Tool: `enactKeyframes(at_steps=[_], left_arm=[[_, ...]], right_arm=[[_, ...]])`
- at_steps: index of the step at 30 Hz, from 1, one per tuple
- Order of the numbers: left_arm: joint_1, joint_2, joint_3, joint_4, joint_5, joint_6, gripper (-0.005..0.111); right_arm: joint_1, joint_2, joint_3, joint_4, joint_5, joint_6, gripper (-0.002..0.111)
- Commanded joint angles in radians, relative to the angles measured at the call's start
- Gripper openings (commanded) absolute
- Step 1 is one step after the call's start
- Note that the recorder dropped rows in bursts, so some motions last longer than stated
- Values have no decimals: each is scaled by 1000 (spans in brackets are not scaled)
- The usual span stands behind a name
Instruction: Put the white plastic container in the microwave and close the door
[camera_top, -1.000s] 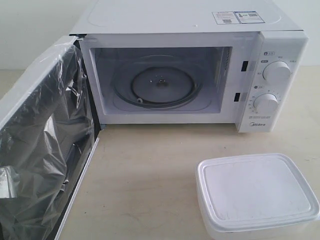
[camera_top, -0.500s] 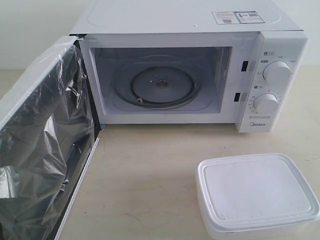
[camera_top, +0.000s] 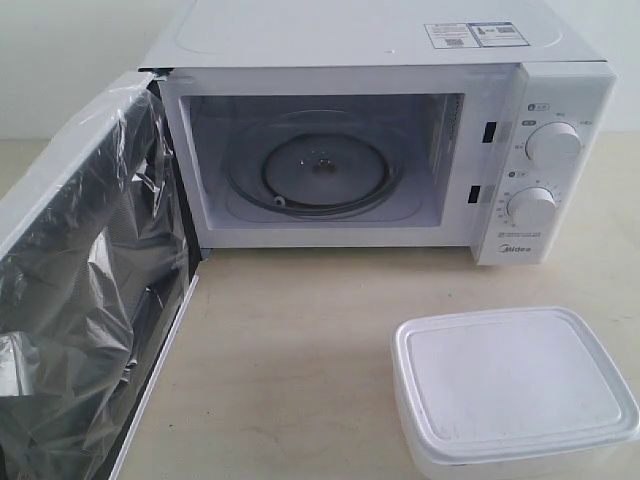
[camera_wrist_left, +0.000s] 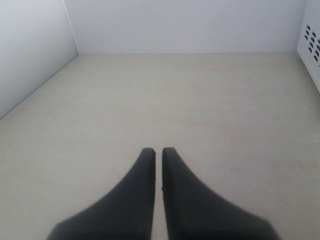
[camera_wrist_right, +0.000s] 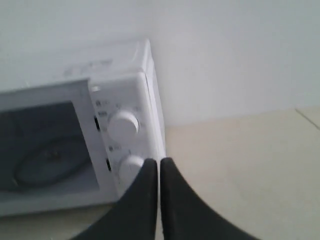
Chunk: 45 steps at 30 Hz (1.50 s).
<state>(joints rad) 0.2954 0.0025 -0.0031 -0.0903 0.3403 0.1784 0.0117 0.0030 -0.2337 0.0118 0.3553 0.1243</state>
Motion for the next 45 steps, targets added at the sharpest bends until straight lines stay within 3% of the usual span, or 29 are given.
enactKeyframes(at_steps=[1,13,16,18,24,34,39,45], left_arm=[[3,-2,3,1,-2,-7,4],[3,-2,3,1,-2,-7,4],[3,-2,3,1,-2,-7,4],[3,-2,3,1,-2,-7,4],[3,-2,3,1,-2,-7,4],[3,-2,3,1,-2,-7,4],[3,-2,3,1,-2,-7,4],[3,-2,3,1,-2,-7,4]], right_arm=[[-2,-3,-91,36,-15,4,0],[-2,-3,-137,77,-88,116,0],[-1,-3,-142,198,-103,147,0],[-1,-3,-146,382,-110,147,0],[-1,49,-176,631,-113,-186,0],[2,180,-237,635,-52,-212,0],[65,253,-230,602,-36,-210,0],[110,189,-41,605,-67,119,0]])
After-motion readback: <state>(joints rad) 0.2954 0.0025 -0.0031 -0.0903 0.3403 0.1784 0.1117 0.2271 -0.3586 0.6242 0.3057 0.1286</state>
